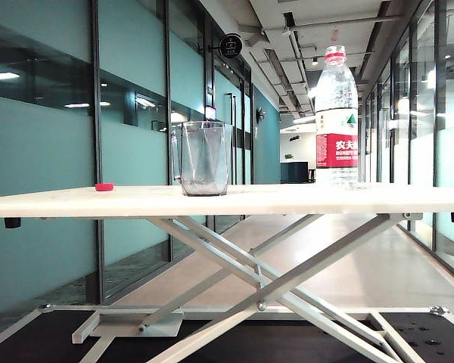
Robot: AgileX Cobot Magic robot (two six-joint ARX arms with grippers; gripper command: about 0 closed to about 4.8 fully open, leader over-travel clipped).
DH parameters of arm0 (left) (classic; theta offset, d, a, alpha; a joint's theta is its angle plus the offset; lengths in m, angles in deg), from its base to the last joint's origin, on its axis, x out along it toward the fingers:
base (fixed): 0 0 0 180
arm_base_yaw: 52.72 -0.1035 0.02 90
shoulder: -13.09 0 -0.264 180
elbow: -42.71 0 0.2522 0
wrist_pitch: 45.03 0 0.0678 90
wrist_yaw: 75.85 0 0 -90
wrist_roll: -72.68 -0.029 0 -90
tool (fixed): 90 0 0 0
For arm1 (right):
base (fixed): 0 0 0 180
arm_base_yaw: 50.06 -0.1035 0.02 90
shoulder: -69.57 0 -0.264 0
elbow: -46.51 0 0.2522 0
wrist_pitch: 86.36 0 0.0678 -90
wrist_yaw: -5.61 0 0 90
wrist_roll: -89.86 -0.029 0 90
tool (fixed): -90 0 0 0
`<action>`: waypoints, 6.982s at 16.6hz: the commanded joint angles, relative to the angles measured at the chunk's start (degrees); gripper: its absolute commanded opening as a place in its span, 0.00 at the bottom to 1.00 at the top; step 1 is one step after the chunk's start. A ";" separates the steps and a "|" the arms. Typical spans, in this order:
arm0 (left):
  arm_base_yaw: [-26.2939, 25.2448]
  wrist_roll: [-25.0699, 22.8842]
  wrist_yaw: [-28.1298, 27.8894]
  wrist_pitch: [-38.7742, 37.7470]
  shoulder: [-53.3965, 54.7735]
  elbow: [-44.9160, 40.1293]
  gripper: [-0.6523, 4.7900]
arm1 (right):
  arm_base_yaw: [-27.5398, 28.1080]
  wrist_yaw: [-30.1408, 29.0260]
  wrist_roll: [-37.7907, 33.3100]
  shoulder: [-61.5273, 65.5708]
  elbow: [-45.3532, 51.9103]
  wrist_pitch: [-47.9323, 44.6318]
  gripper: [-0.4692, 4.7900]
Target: Pick up the mineral water bottle on the table and pour water into the mug until it's half full.
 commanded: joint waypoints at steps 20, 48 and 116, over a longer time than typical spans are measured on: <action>0.00 -1.79 0.37 -3.56 0.02 0.13 0.11 | 0.07 -1.25 1.53 93.96 -42.10 -37.59 1.00; 0.02 -9.33 0.42 -12.35 0.02 0.13 0.11 | -0.44 -4.68 1.57 113.63 -62.80 -41.46 1.00; 0.02 -11.23 1.70 -12.33 0.02 0.13 0.11 | -22.25 44.50 90.84 98.09 -70.51 -7.13 0.49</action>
